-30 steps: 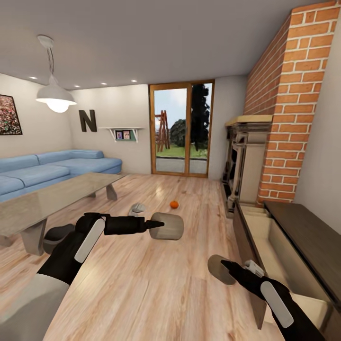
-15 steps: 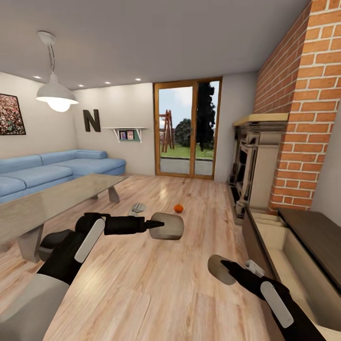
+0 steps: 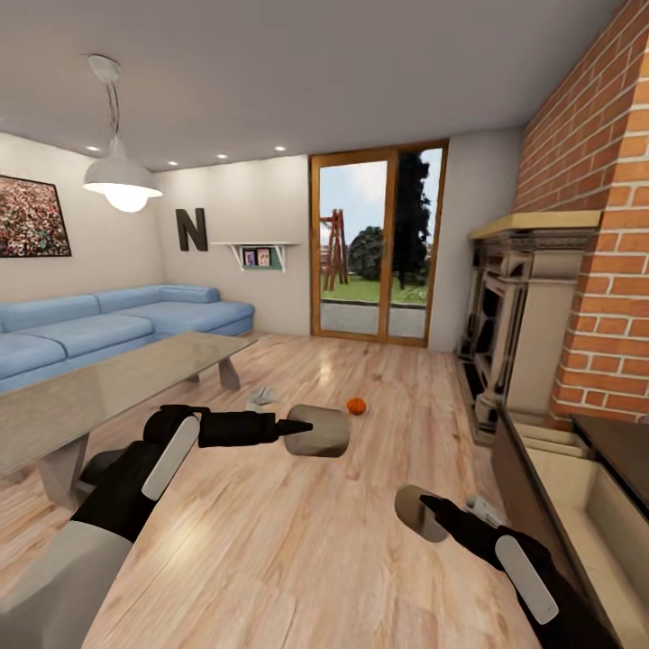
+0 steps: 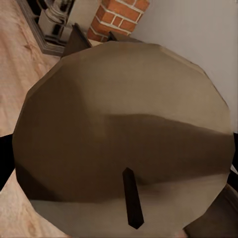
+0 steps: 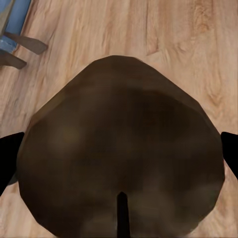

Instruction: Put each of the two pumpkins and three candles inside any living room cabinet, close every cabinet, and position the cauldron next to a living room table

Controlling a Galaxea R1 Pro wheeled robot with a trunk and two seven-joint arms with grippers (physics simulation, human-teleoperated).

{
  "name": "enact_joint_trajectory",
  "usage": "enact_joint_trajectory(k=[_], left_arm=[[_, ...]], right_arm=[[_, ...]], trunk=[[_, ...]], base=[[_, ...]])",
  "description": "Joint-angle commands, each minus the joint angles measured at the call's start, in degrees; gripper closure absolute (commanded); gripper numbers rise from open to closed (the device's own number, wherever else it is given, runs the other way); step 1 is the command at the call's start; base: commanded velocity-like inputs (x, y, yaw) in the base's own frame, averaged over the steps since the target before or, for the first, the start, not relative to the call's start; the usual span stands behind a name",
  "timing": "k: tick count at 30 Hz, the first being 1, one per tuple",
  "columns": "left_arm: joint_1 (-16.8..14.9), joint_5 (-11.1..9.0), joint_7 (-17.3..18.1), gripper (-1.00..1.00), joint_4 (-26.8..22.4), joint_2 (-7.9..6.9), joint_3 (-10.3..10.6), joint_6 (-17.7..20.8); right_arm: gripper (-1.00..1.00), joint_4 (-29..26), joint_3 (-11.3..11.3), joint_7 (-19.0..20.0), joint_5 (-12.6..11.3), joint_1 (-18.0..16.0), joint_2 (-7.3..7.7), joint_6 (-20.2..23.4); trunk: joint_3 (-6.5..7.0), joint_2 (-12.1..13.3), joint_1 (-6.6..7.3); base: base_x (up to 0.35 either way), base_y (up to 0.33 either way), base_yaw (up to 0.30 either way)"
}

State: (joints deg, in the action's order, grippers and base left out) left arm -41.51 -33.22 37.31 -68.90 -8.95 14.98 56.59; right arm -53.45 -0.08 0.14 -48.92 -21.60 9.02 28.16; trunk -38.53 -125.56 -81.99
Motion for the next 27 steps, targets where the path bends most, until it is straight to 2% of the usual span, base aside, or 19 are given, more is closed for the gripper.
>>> enact_joint_trajectory(k=[1,27], left_arm=[[-0.1,-0.3,0.2,1.0,0.0,-0.02,0.0,0.2],[-0.1,-0.3,0.2,1.0,0.0,-0.02,0.0,0.2]], right_arm=[[1.0,-0.1,0.0,0.0,-0.4,0.0,0.03,0.2],[1.0,-0.1,0.0,0.1,-0.5,0.0,0.04,0.1]], trunk=[[-0.06,0.0,-0.02],[-0.06,0.0,-0.02]], base=[[0.337,0.0,0.185],[0.337,0.0,0.078]])
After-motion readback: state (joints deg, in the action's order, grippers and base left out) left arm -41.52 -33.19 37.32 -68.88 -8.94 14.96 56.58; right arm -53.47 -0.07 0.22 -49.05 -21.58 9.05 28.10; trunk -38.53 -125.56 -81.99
